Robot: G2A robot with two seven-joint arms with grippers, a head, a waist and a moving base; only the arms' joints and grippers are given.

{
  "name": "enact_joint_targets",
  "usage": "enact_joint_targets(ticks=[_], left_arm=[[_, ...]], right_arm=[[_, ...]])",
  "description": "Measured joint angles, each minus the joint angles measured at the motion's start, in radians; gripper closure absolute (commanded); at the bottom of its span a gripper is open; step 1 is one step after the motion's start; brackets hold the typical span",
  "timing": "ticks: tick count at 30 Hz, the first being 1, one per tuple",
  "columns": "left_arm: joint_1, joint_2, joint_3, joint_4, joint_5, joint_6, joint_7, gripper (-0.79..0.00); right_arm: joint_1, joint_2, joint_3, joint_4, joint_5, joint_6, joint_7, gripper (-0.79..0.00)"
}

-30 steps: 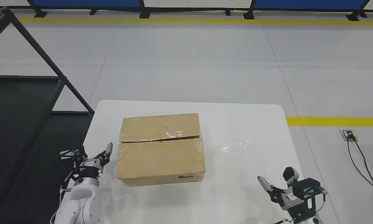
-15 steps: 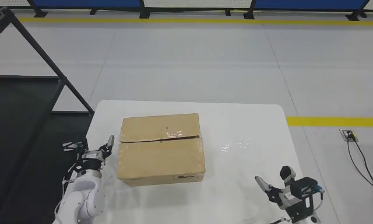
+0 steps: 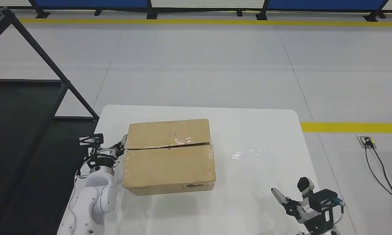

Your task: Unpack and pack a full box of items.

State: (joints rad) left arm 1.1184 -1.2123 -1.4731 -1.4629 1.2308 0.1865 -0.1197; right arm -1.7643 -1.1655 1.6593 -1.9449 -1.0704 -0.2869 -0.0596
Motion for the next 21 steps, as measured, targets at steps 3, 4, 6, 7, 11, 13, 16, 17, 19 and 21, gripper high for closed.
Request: enact_joint_targets(ticks=[3,4,6,7,11,13,16,17,19,21], left_arm=[[-0.018,-0.002,0.008,0.019,0.019,-0.002,-0.004,-0.785],[-0.022,-0.002,0.010,0.023,0.024,-0.003,-0.003,-0.785],[-0.028,-0.003,0.017,0.031,0.036,-0.003,0.003,-0.785],[-0.030,-0.004,0.020,0.034,0.040,-0.005,0.006,-0.785],[-0.039,-0.007,0.031,0.044,0.052,-0.009,0.012,-0.785],[-0.045,-0.009,0.038,0.050,0.062,-0.010,0.013,-0.785],[-0.054,-0.011,0.047,0.054,0.075,-0.016,0.016,-0.785],[-0.057,-0.012,0.050,0.054,0.079,-0.018,0.016,-0.785],[-0.064,-0.013,0.057,0.053,0.091,-0.022,0.015,-0.785],[-0.070,-0.014,0.065,0.050,0.102,-0.027,0.012,-0.785]], right_arm=[[-0.005,0.000,0.003,-0.002,-0.005,0.000,-0.003,-0.785],[-0.007,-0.001,0.004,-0.002,-0.005,0.001,-0.004,-0.785],[-0.011,-0.001,0.008,-0.002,-0.005,0.002,-0.007,-0.785],[-0.013,-0.001,0.009,-0.002,-0.005,0.002,-0.008,-0.785],[-0.018,-0.002,0.015,-0.001,-0.005,0.002,-0.012,-0.785],[-0.018,-0.002,0.017,0.000,-0.005,0.001,-0.013,-0.785],[-0.020,-0.002,0.018,0.001,-0.010,-0.004,-0.010,-0.785],[-0.020,-0.002,0.018,0.001,-0.011,-0.007,-0.009,-0.785],[-0.022,-0.002,0.020,0.000,-0.017,-0.014,-0.005,-0.785],[-0.024,-0.001,0.021,-0.001,-0.024,-0.021,-0.002,-0.785]])
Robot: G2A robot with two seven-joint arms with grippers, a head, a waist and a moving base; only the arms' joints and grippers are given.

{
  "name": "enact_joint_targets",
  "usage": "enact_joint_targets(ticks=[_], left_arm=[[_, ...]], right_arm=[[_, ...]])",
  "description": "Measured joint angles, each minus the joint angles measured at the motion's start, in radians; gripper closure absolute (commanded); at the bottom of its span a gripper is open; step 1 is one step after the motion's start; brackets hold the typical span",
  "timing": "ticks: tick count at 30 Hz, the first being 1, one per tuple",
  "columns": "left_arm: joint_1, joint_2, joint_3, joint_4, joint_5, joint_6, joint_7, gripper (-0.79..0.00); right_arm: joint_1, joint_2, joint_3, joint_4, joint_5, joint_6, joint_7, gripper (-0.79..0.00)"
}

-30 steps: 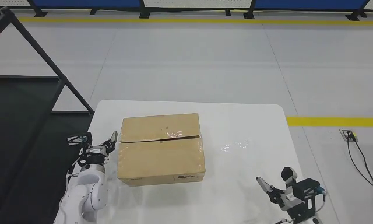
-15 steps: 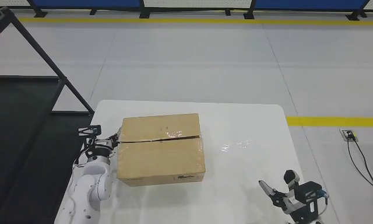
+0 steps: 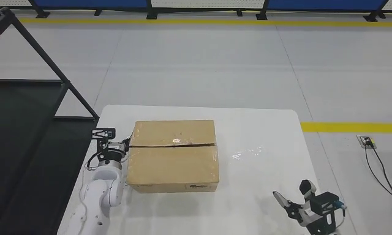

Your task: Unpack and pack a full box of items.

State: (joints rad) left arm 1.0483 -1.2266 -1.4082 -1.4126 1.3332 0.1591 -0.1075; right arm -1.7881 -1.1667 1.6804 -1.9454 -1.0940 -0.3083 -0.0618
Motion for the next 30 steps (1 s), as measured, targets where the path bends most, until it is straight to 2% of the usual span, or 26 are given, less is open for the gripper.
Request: enact_joint_targets(ticks=[11,19,25,30], left_arm=[[-0.028,-0.010,0.039,0.000,0.051,0.007,-0.006,-0.785],[-0.015,-0.011,-0.001,0.021,0.025,0.023,0.011,-0.785],[0.044,-0.005,-0.085,-0.039,-0.037,0.020,0.031,-0.785],[0.148,0.006,-0.181,-0.144,-0.087,-0.032,0.078,-0.785]], right_arm=[[-0.011,0.005,0.003,-0.001,-0.058,-0.065,0.014,-0.785],[0.020,0.003,-0.025,0.003,-0.010,-0.079,0.065,-0.785],[0.113,0.005,-0.091,-0.027,0.112,-0.162,0.218,-0.785],[0.224,0.007,-0.132,-0.036,0.233,-0.195,0.360,-0.785]])
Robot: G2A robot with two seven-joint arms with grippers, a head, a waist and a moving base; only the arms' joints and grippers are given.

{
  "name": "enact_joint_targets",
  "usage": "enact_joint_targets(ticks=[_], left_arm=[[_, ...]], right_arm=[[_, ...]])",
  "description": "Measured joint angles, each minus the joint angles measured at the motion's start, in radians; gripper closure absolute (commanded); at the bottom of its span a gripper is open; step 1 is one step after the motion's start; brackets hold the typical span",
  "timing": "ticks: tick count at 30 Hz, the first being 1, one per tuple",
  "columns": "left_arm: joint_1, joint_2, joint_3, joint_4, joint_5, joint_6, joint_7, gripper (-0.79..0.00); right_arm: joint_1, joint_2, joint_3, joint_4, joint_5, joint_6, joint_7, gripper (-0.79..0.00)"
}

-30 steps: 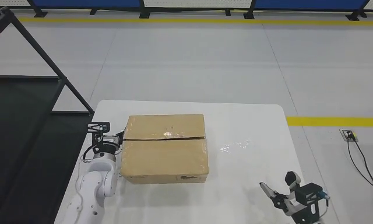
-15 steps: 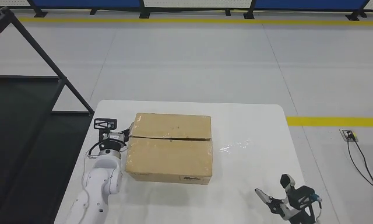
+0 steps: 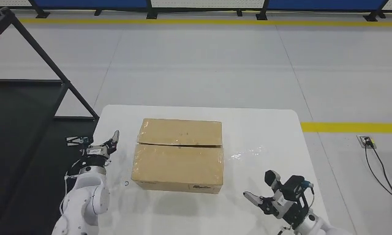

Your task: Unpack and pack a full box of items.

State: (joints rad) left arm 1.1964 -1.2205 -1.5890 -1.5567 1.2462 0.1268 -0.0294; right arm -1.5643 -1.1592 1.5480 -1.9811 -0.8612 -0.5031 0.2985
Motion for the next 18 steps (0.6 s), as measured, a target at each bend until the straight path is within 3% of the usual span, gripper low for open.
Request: enact_joint_targets(ticks=[5,9,18], left_arm=[[0.154,0.013,-0.116,-0.084,-0.058,-0.143,0.105,-0.785],[0.275,0.022,-0.191,-0.122,-0.054,-0.238,0.162,-0.785],[0.268,0.022,-0.189,-0.121,-0.054,-0.232,0.161,-0.785]], right_arm=[[0.102,0.001,-0.021,0.022,0.132,0.023,0.103,-0.785],[0.103,0.001,-0.022,0.022,0.133,0.025,0.103,-0.785],[0.102,0.000,-0.027,0.021,0.141,0.026,0.099,-0.785]])
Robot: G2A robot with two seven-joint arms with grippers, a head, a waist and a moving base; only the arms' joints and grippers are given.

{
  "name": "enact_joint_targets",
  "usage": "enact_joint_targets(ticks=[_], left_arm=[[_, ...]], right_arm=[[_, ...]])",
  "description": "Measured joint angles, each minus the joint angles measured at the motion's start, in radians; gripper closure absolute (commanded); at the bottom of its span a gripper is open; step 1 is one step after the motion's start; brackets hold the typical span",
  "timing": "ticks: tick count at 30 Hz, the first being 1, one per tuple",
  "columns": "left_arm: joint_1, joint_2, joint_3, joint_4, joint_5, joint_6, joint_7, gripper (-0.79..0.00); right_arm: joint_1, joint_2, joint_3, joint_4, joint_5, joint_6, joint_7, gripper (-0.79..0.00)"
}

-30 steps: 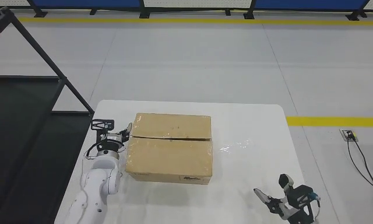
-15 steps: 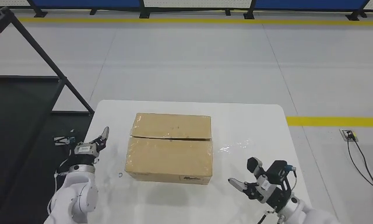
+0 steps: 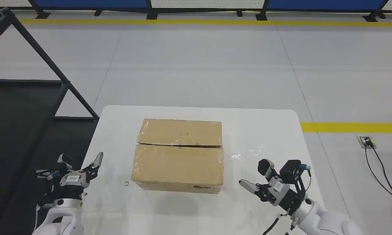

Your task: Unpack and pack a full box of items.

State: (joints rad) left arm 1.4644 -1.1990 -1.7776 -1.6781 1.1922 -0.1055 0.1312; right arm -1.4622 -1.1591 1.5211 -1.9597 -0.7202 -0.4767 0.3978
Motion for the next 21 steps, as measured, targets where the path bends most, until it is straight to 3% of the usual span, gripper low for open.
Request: enact_joint_targets(ticks=[5,12,21], left_arm=[[0.009,0.005,0.000,-0.022,-0.027,-0.097,-0.045,-0.785],[0.023,0.025,-0.105,-0.021,-0.273,-0.390,-0.174,-0.785],[0.088,0.048,-0.196,-0.034,-0.496,-0.688,-0.262,-0.785]], right_arm=[[0.043,-0.004,-0.050,0.031,0.097,0.010,0.024,-0.785],[0.170,-0.005,-0.105,0.172,0.389,-0.042,0.149,-0.785],[0.321,-0.013,-0.165,0.338,0.657,0.006,0.238,-0.785]])
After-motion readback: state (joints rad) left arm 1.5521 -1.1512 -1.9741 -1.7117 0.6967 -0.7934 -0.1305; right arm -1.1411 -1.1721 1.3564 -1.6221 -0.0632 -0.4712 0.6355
